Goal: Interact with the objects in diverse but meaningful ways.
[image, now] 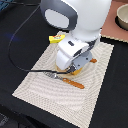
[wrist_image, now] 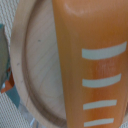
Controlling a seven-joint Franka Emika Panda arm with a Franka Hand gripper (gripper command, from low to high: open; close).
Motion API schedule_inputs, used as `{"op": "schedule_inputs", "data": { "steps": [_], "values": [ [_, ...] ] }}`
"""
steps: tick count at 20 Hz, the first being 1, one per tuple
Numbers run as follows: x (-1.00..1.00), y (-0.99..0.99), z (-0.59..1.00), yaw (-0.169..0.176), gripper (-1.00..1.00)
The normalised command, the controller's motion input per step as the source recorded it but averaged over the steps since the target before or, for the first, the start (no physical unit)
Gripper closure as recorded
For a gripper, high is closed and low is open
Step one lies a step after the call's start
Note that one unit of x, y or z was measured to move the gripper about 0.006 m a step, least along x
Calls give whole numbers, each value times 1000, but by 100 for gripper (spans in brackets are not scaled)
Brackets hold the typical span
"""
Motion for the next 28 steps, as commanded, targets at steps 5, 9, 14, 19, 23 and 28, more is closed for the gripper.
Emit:
{"op": "schedule_inputs", "data": {
  "steps": [5, 9, 14, 19, 23, 28],
  "values": [
    [-190, 18, 0, 15, 100],
    [-73, 0, 0, 22, 100],
    [-94, 0, -78, 22, 100],
    [-65, 4, 143, 26, 100],
    [-62, 0, -141, 25, 100],
    [-31, 0, -591, 24, 100]
  ]
}}
